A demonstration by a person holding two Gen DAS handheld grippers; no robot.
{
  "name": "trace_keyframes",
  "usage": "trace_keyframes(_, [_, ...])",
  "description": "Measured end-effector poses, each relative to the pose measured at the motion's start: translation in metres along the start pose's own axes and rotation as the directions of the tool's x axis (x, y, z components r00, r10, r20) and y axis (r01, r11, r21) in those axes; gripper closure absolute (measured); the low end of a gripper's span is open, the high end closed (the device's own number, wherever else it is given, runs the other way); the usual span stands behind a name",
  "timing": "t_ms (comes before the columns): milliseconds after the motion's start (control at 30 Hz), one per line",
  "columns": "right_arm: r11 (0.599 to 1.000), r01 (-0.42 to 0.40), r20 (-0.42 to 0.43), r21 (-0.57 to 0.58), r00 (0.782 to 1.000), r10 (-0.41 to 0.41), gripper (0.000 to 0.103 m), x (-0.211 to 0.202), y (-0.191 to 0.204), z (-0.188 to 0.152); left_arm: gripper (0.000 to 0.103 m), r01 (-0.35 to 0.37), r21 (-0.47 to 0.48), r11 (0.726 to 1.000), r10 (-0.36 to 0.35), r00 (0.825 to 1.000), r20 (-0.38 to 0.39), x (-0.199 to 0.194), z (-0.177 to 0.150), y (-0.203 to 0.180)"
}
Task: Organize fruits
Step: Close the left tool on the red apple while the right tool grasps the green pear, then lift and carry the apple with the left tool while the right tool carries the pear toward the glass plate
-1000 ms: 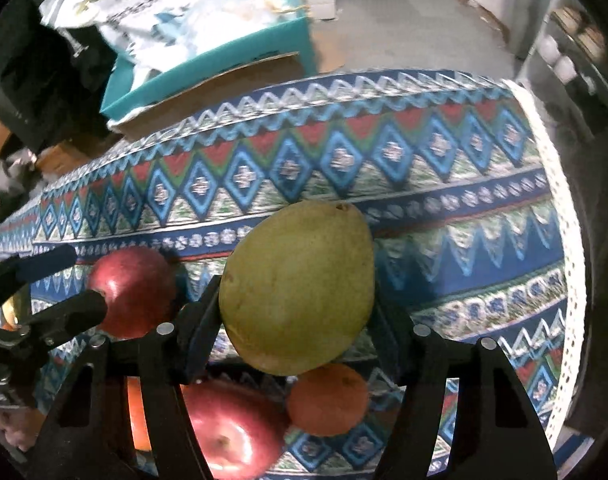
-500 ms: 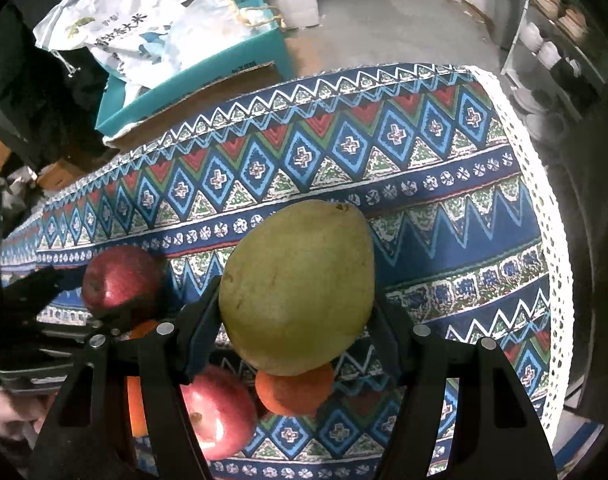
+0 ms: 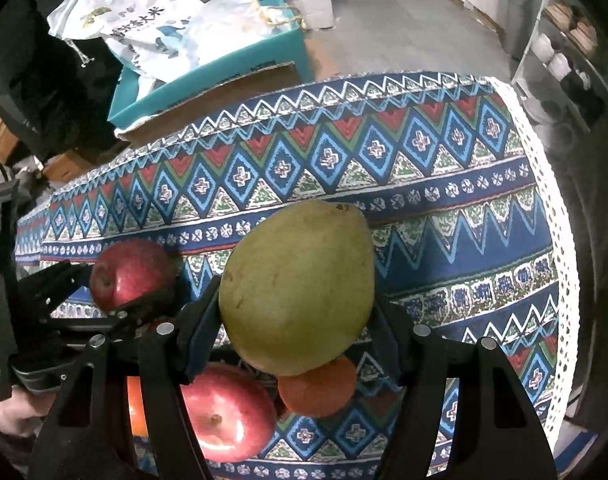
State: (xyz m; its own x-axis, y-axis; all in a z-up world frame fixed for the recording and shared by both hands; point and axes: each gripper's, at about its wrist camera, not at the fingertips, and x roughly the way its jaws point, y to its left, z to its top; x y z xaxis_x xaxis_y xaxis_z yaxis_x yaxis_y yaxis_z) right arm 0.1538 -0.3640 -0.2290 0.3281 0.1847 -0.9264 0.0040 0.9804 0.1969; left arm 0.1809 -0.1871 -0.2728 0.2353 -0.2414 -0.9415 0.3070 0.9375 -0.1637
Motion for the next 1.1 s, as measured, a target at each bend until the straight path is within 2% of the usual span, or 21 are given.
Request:
trace_keyframes(267, [1.0, -0.006, 0.035, -0.031, 0.999, 0.007, 0.036, -0.011, 0.014, 0.002, 0.03, -0.015, -0.004, 1.0, 0.015, 0.998, 0.058, -0.029, 0.003, 0.007])
trace_keyframes(567, [0.996, -0.012, 0.102, -0.084, 0.995, 0.02, 0.036, -0.042, 0.034, 0.003, 0.03, -0.018, -0.005, 1.0, 0.019, 0.993, 0.121, -0.068, 0.004, 0.004])
trace_keyframes(800, [0.992, -0.031, 0.153, -0.119, 0.987, 0.05, 0.036, -0.066, 0.051, 0.001, 0.03, -0.042, 0.02, 0.999, 0.037, 0.979, 0.2, -0.105, 0.002, -0.003])
trace_keyframes(1100, [0.982, -0.053, 0.209, -0.18, 0.974, 0.091, 0.036, -0.097, 0.073, -0.002, 0.03, -0.045, 0.001, 0.999, 0.044, 0.969, 0.244, -0.142, -0.009, 0.005])
